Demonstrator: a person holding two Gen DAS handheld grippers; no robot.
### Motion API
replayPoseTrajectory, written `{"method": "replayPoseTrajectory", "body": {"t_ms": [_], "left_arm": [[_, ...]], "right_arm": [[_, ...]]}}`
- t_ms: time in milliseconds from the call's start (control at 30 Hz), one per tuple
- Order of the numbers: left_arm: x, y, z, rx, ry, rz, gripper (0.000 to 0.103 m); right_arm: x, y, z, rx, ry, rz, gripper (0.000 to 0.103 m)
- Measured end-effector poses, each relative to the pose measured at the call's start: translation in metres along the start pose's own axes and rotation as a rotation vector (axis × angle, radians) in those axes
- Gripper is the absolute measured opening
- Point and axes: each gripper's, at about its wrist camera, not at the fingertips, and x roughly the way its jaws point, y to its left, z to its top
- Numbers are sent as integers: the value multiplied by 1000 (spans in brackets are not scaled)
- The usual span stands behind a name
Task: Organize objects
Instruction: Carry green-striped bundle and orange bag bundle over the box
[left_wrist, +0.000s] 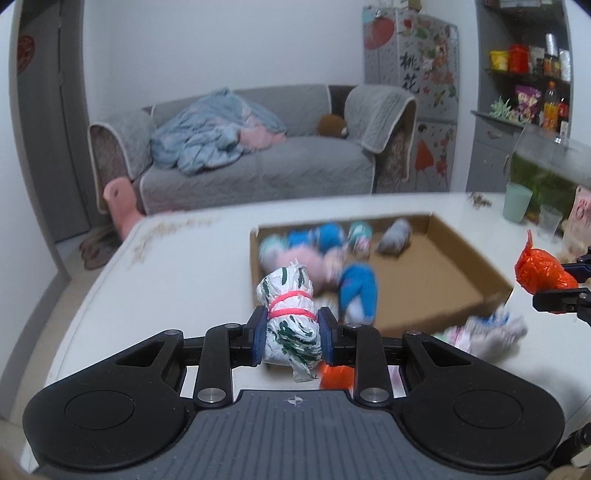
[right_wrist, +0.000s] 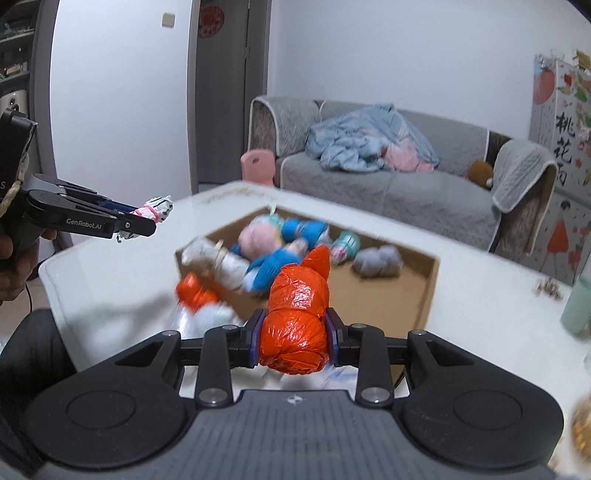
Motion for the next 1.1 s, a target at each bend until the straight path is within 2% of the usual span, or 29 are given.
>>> {"method": "replayPoseTrajectory", "body": {"t_ms": [233,467,567,700,1100], "left_arm": [[15,-22,51,39,-36,-54,35],[51,-59,91,98,-37,-124,35],[74,-72,101,107,-9,-159,35],[105,-86,104,123,34,-167,36],[186,-99,81,147,176,-199,36]], "right_arm": [[11,-31,35,-49,-19,-22,30],[41,-67,58,-48,-3,-38,30],[56,-78,64,-47,15,-45,30],[79,-89,65,-43,54,-42,30],[143,-106,55,-42,174,-18,30]]}}
